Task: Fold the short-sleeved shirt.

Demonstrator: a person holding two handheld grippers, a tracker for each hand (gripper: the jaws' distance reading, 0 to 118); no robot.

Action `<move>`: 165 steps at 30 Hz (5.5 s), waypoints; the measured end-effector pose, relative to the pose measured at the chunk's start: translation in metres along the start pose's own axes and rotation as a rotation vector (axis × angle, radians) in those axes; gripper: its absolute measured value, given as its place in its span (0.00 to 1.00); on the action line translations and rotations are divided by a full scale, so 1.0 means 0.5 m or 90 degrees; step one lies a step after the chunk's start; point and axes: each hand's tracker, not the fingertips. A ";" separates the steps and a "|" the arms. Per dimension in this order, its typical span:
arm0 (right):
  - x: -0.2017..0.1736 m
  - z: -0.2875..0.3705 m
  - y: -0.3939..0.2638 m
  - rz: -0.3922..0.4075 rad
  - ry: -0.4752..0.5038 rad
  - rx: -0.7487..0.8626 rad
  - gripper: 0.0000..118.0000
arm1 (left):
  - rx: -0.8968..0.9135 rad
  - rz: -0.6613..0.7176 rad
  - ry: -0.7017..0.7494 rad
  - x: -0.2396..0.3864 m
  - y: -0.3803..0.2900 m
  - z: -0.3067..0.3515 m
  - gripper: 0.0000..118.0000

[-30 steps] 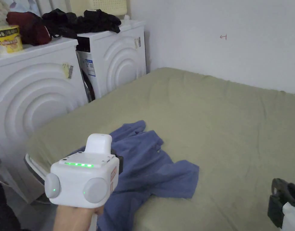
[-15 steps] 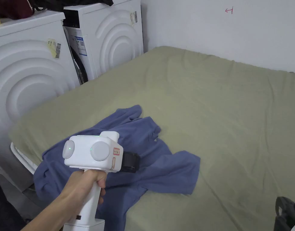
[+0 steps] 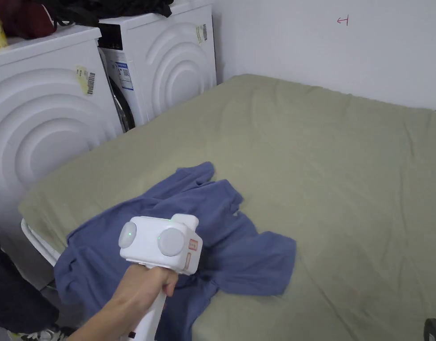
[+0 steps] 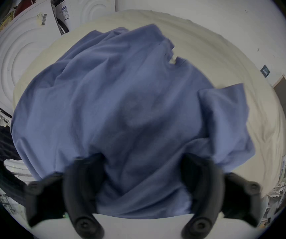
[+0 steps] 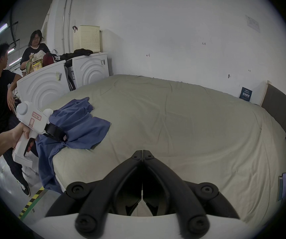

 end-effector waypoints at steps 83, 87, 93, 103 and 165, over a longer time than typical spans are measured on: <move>0.394 0.376 -0.142 -0.174 -0.284 0.044 0.01 | 0.224 -0.231 -0.234 0.569 -0.192 0.374 0.00; 0.373 0.373 -0.141 -0.165 -0.272 0.043 0.01 | 0.215 -0.184 -0.196 0.461 -0.196 0.360 0.00; 0.348 0.353 -0.137 -0.140 -0.252 0.030 0.01 | 0.187 -0.148 -0.168 0.397 -0.196 0.311 0.00; 0.354 0.294 -0.128 -0.130 -0.235 0.002 0.01 | 0.103 -0.122 -0.170 0.415 -0.125 0.149 0.55; 0.862 -0.172 -0.002 0.012 -0.236 -0.314 0.10 | -0.051 -0.252 -0.140 0.512 -0.054 -0.043 0.03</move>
